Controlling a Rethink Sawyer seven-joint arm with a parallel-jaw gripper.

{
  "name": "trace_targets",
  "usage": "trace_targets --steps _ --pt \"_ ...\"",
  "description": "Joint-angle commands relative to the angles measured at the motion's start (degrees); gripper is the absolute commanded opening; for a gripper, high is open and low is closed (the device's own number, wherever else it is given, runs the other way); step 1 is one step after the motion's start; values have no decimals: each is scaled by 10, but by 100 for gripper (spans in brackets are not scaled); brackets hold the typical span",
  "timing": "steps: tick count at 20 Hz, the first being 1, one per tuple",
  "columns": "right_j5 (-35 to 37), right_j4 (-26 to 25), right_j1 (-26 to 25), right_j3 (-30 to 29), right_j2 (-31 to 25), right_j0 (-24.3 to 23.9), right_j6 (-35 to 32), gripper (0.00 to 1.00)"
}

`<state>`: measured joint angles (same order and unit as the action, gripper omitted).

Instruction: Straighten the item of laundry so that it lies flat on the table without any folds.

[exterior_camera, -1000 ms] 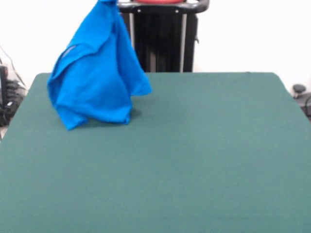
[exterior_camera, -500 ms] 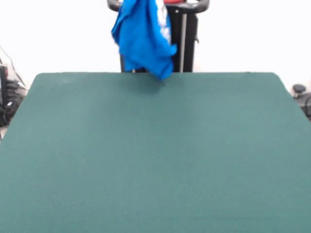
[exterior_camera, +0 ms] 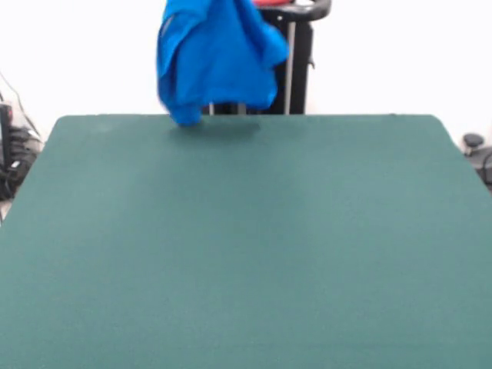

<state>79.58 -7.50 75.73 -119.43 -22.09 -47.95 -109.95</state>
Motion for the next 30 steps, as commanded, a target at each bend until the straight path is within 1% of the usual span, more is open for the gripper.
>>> trace_targets --steps 1,3,4,5,9,12,14,16,19,21,24,26,29,30 --pt "-368 -73 -109 -8 -51 10 131 0" --pt "-411 -104 -107 -3 -55 17 110 0" --pt "-419 -114 -103 -2 -57 22 98 0" --pt "-425 -131 -115 6 -53 33 77 0" --pt "-430 -143 -136 12 -49 66 40 0" --pt "-463 -152 -141 19 -41 87 17 0" --pt "-510 -182 -151 33 -17 115 -19 0" --pt "-549 -208 -174 58 6 142 -48 0" --pt "-598 -243 -211 110 42 186 -80 0" --pt "-607 -253 -226 138 61 210 -97 0" --pt "-595 -261 -208 157 97 252 -127 0" --pt "-595 -263 -208 180 116 272 -130 0" --pt "-603 -296 -205 224 187 324 -159 0" --pt "-602 -298 -199 224 200 328 -159 0"
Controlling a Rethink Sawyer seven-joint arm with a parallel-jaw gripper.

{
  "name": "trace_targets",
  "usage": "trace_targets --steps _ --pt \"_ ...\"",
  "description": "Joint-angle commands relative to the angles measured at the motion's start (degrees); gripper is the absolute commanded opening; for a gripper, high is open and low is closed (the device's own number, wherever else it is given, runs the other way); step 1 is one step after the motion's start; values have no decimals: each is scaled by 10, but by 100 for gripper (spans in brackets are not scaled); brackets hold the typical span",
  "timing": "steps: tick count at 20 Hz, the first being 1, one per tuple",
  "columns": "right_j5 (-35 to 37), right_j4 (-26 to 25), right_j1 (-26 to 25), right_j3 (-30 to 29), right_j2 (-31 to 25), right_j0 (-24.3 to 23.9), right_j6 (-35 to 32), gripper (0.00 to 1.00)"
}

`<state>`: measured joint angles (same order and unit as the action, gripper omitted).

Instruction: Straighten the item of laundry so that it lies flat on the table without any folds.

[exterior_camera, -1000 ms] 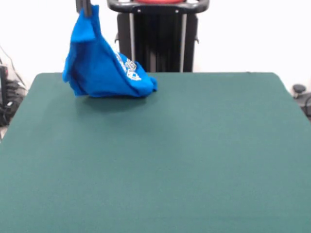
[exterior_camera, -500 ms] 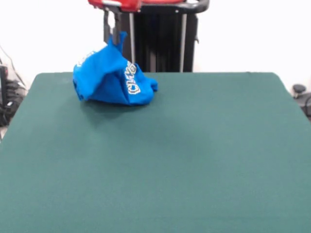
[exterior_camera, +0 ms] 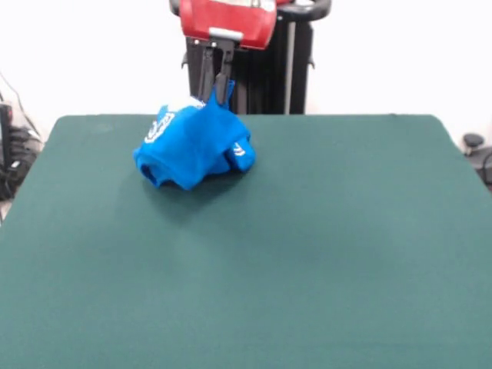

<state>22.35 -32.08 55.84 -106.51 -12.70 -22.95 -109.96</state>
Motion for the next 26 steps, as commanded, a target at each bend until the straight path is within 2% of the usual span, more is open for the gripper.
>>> trace_targets --steps 1,4,8,10,14,16,17,19,20,22,26 --pt "-36 -52 4 93 116 78 -151 0" --pt "-88 -56 -17 96 136 63 -122 0" --pt "-180 -61 -127 157 172 63 -121 0" --pt "-223 -40 -183 193 209 82 -130 0" --pt "-302 29 -247 211 255 97 -130 0" --pt "-345 104 -293 206 327 134 -157 0" --pt "-335 131 -305 197 339 139 -172 0" --pt "-248 140 -293 176 294 108 -165 0" --pt "-227 159 -295 169 291 105 -159 0" --pt "-240 201 -309 158 323 127 -160 0" --pt "-250 242 -311 133 339 141 -149 0"
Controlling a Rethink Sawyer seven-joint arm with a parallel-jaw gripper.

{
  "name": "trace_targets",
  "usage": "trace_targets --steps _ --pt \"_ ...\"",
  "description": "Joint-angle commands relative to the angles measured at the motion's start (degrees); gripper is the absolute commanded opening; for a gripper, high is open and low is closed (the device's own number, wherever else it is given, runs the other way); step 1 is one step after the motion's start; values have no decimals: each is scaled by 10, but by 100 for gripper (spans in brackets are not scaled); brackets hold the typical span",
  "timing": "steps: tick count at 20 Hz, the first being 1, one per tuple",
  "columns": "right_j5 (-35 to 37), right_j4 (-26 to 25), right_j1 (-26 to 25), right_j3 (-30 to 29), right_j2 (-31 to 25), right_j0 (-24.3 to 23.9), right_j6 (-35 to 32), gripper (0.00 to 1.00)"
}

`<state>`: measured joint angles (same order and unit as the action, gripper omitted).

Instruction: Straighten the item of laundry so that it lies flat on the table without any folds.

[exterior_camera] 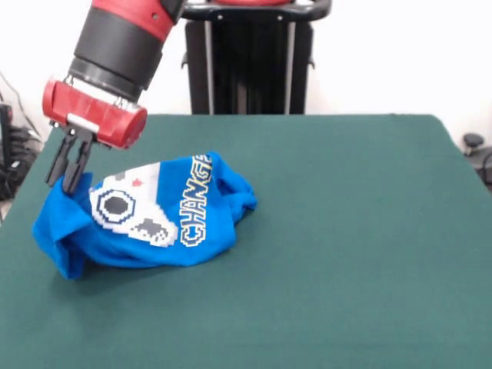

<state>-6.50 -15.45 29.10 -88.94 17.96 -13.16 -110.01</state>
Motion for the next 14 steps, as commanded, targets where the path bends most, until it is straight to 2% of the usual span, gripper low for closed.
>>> trace_targets --steps 1,6,8,9,11,14 --pt "31 86 -46 -50 36 45 -149 0" --pt "10 132 -54 -66 67 62 -151 0" --pt "18 123 -47 -69 63 58 -130 0" --pt "23 117 -38 -75 53 51 -112 100" --pt "49 113 -26 -80 44 46 -105 100" --pt "80 122 25 -106 62 68 -107 100"
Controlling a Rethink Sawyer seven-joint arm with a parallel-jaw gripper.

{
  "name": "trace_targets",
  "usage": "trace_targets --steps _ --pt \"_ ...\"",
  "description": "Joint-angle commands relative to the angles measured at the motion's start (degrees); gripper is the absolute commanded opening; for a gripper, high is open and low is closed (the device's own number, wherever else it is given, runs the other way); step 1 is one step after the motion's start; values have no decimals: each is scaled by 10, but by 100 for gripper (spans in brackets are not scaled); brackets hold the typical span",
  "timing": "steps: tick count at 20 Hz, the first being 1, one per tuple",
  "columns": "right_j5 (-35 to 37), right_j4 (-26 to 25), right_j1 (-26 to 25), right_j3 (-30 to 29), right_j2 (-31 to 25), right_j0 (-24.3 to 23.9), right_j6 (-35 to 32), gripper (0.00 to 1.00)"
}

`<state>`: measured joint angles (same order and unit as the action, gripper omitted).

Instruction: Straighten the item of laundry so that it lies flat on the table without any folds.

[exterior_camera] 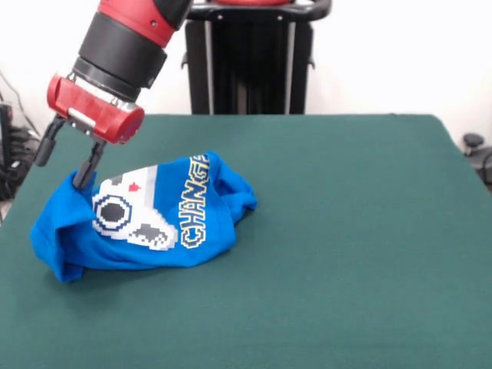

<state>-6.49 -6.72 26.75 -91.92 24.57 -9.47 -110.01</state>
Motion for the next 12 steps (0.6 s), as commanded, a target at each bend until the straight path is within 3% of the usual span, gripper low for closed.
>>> trace_targets --steps 1,3,5,8,12 --pt "102 38 69 -81 3 39 -105 100" --pt "148 40 104 -89 14 51 -96 100" --pt "210 36 146 -105 -12 37 -75 100" --pt "211 27 185 -158 -106 -20 -59 100" --pt "162 14 188 -213 -236 -101 -44 100"
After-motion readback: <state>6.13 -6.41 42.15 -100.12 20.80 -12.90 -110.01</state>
